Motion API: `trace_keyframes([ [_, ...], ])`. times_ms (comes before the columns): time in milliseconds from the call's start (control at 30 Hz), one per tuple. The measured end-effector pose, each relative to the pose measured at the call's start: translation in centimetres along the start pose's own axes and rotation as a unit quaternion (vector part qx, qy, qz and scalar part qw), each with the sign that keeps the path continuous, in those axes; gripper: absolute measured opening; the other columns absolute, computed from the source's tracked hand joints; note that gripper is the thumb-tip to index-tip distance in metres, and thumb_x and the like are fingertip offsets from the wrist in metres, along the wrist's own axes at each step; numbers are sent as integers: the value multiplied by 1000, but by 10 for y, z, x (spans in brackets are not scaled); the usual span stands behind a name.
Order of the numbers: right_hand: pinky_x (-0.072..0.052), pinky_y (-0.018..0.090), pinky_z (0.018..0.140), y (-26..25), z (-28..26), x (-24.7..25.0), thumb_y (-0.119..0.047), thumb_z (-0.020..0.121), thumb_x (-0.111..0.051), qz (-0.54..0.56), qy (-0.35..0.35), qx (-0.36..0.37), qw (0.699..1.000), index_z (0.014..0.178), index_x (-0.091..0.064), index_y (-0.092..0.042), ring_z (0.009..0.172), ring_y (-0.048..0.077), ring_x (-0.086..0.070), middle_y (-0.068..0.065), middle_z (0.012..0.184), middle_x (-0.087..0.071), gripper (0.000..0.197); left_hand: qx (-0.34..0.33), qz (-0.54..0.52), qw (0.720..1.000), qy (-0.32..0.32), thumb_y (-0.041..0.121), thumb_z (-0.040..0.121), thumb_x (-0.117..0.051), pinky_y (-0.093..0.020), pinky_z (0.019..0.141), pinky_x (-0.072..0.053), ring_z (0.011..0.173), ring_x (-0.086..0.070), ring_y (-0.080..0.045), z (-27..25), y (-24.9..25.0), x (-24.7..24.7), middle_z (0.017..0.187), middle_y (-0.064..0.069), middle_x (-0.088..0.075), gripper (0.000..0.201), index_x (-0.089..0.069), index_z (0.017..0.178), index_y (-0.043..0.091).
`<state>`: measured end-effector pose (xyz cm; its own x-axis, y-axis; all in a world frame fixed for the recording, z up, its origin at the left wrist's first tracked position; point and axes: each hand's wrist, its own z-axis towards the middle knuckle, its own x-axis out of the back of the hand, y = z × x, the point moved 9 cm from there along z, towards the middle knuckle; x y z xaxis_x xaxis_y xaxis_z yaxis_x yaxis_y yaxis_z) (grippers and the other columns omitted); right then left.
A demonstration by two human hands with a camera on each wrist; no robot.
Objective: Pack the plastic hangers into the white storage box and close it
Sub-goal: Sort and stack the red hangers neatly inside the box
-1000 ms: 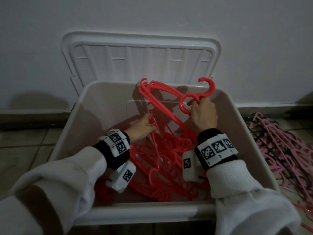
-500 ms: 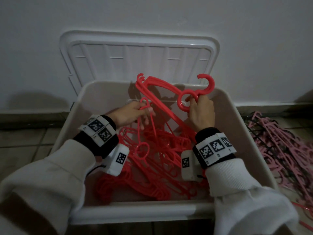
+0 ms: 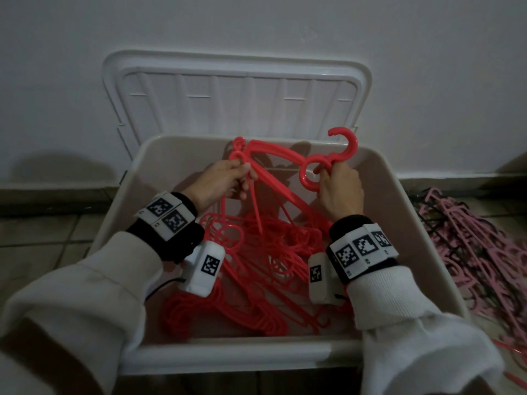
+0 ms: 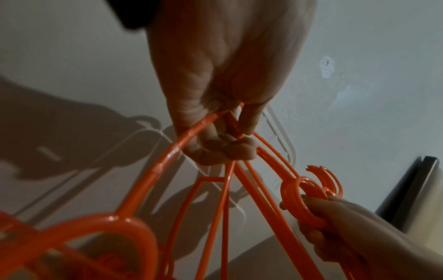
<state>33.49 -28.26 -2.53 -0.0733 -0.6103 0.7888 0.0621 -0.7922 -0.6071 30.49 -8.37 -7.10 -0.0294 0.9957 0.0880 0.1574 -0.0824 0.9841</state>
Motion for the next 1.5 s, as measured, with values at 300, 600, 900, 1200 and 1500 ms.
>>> trace_keyframes([
  [300,-39,37,77,0,0,0,-21,97,-40,-4,0,3,1000,111,-61,-5,103,38,-56,19,111,-62,30,43,-3,996,-78,24,99,-41,-19,57,-50,53,-62,-8,-6,-14,-24,55,-3,-64,29,-56,79,10],
  [600,-41,36,76,-1,1,1,-20,97,-40,2,13,16,1000,110,-62,-5,100,39,-58,20,108,-63,30,-55,48,996,45,10,89,-59,-10,46,-32,39,-42,2,-11,18,3,46,14,-50,20,-55,71,17],
  [900,-47,52,82,-5,4,10,-21,92,-42,146,74,39,986,99,-66,-8,93,41,-60,23,97,-65,29,-295,244,917,115,15,72,-60,-7,53,-37,49,-45,0,-65,89,-18,53,14,-45,19,-44,71,26],
  [1200,-39,27,57,-23,1,-30,-25,92,-54,201,-106,106,968,70,-54,-20,55,8,-47,-5,60,-50,23,-412,525,739,-91,16,52,-57,-26,51,-41,53,-51,-21,-88,69,-103,62,2,-54,32,-51,83,13],
  [1500,-42,5,57,-47,-29,-59,-13,79,-71,258,-297,113,912,87,-59,-21,57,-13,-55,-18,66,-61,17,-361,661,606,-254,11,66,-66,-27,85,-35,87,-59,-23,-94,18,-149,85,-6,-66,44,-58,109,6],
])
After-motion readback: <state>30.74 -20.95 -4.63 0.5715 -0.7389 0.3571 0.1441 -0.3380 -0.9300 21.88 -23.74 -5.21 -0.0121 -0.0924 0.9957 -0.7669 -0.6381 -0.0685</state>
